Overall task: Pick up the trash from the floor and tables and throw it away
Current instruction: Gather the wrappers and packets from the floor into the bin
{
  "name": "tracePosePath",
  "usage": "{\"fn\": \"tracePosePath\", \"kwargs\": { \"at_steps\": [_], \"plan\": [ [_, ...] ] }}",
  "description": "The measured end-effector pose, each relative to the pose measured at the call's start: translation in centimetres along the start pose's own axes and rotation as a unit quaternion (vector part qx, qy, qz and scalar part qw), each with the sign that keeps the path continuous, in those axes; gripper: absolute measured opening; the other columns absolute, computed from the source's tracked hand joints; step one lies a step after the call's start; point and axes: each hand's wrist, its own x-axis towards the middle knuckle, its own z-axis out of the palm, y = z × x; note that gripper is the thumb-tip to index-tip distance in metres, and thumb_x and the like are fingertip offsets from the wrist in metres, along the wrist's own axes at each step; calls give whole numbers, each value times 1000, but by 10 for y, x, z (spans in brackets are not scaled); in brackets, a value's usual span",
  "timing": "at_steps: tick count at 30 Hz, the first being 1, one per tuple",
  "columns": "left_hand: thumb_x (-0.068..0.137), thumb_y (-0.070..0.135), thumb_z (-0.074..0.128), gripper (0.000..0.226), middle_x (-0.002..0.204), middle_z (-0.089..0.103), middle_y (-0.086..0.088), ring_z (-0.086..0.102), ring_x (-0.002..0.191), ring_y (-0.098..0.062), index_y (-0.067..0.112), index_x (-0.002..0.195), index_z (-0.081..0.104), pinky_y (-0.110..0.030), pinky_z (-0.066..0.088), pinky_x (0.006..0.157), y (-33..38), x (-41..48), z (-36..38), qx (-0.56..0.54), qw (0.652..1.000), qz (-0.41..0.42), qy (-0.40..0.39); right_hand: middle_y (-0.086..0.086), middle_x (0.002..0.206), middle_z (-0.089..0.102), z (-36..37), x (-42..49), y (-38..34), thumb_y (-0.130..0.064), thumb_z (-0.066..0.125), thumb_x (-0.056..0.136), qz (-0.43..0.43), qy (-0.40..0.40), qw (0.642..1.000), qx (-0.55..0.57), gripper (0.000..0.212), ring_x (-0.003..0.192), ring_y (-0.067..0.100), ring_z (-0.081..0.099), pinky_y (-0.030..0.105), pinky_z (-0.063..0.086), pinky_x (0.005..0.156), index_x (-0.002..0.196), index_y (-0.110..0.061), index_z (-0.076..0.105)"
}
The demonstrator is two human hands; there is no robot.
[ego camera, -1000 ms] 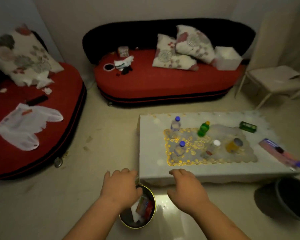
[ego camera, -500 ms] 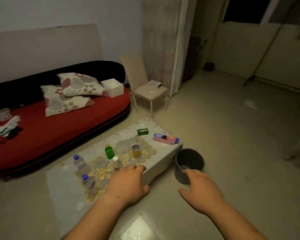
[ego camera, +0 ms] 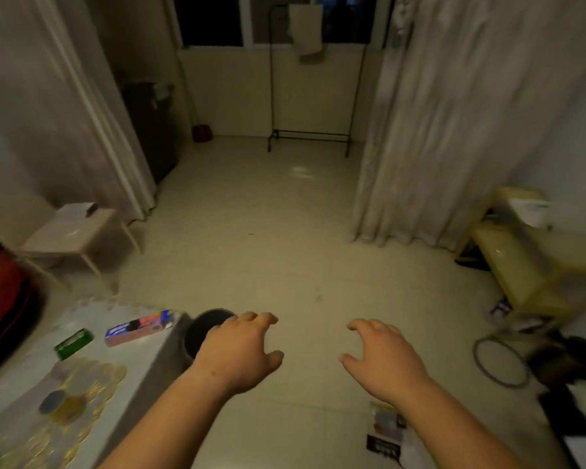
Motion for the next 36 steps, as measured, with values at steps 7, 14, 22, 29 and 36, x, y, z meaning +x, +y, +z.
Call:
{"fn": "tracePosePath", "kwargs": {
  "at_steps": [7, 14, 22, 29, 36],
  "plan": [
    [87, 60, 53, 64, 144, 49, 7, 49, 128, -21, 39, 145, 35, -41, 43, 104, 76, 97, 20, 41, 986, 151, -49, -5, 133, 53, -18, -19, 94, -57, 58, 83, 169, 51, 984, 25, 58, 122, 20, 44, 36, 45, 97, 135, -35, 45],
    [86, 59, 54, 65, 144, 49, 6, 48, 129, -23, 37, 145, 35, -42, 42, 104, 161, 160, 66, 66, 959, 254, -108, -3, 130, 55, -4, -53, 175, -53, 59, 84, 282, 67, 955, 64, 56, 115, 19, 49, 38, 50, 90, 135, -34, 47],
    [86, 57, 56, 68, 147, 46, 5, 46, 131, -23, 37, 147, 32, -41, 41, 104, 249, 219, 166, 90, 943, 276, -164, -2, 131, 54, 34, -40, 300, -51, 60, 83, 317, 34, 946, 68, 59, 118, 21, 46, 37, 49, 91, 137, -33, 44],
    [82, 60, 61, 78, 148, 44, 3, 45, 130, -23, 39, 148, 27, -42, 42, 103, 289, 279, 302, 93, 927, 284, -228, -3, 128, 53, 131, -20, 397, -53, 60, 82, 341, 6, 937, 75, 60, 115, 19, 44, 37, 47, 91, 135, -32, 43],
    [74, 63, 66, 89, 149, 39, 6, 44, 130, -23, 42, 149, 24, -43, 43, 102, 278, 356, 503, 108, 901, 299, -295, -3, 132, 48, 297, 20, 502, -56, 61, 81, 361, -24, 930, 70, 67, 118, 21, 43, 38, 44, 94, 139, -32, 38]
  ]
}}
